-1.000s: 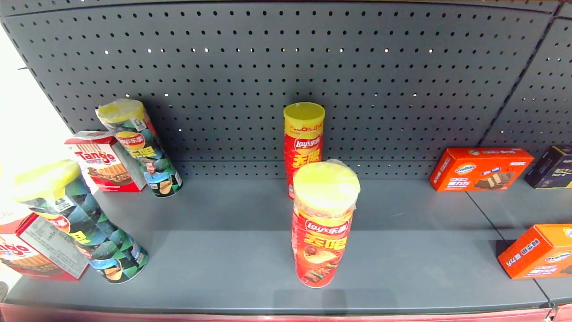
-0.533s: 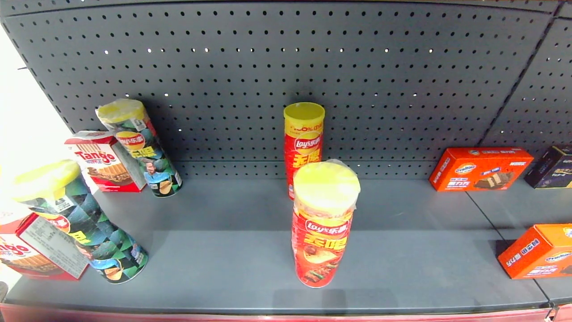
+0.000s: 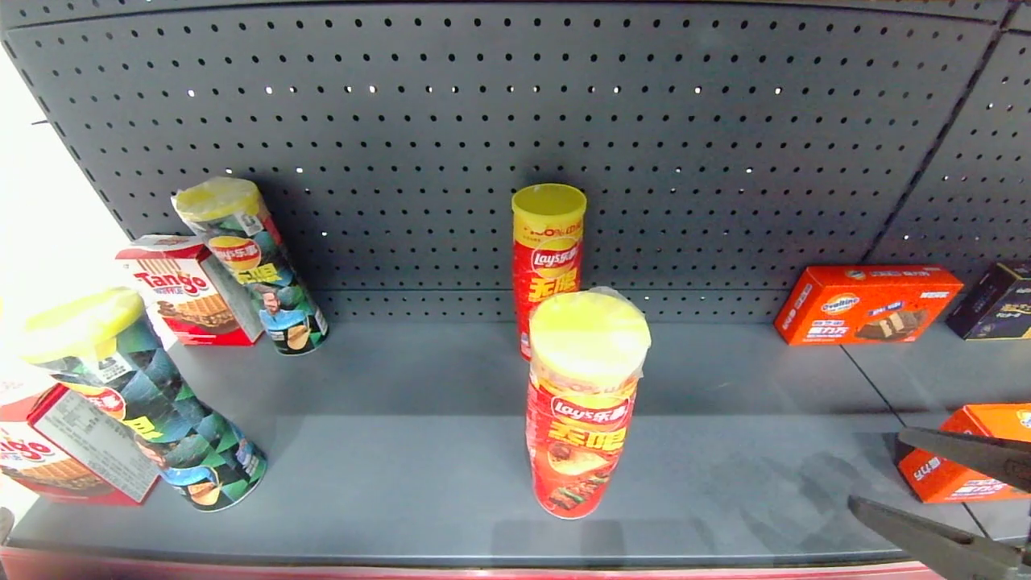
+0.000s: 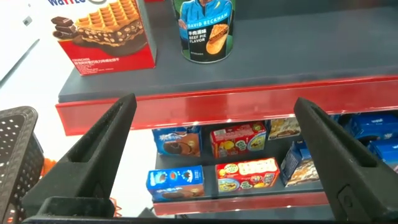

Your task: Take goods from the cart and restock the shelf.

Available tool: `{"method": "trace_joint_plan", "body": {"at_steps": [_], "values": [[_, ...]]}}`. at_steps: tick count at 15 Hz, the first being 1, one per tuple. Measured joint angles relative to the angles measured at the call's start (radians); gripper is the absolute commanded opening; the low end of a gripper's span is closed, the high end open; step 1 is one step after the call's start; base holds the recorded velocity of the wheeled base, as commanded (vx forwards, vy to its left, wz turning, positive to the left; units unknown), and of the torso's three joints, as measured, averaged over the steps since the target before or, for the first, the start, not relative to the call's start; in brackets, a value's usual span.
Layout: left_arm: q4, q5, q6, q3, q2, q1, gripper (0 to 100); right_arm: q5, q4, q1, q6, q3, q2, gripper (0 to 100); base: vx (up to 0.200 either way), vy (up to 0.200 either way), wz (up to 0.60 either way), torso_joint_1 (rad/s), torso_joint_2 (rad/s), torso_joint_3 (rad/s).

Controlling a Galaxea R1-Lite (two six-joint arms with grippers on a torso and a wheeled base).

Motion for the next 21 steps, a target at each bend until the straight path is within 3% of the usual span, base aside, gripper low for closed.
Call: {"method": "trace_joint_plan", "body": {"at_steps": [13,21], "values": [[-0.002,-0.003,0.003,0.0,0.0,0.0,100,-0.038,-0.041,0.135,-0.001,-0.265,0.422,100,0.0,0.0,0.0,0.0,0.0,0.0],[-0.001,-0.011,-0.005,0.0,0.001,0.0,100,-0.039,-0.042,0.174,-0.024,-0.33,0.531,100,0.0,0.0,0.0,0.0,0.0,0.0]]}}
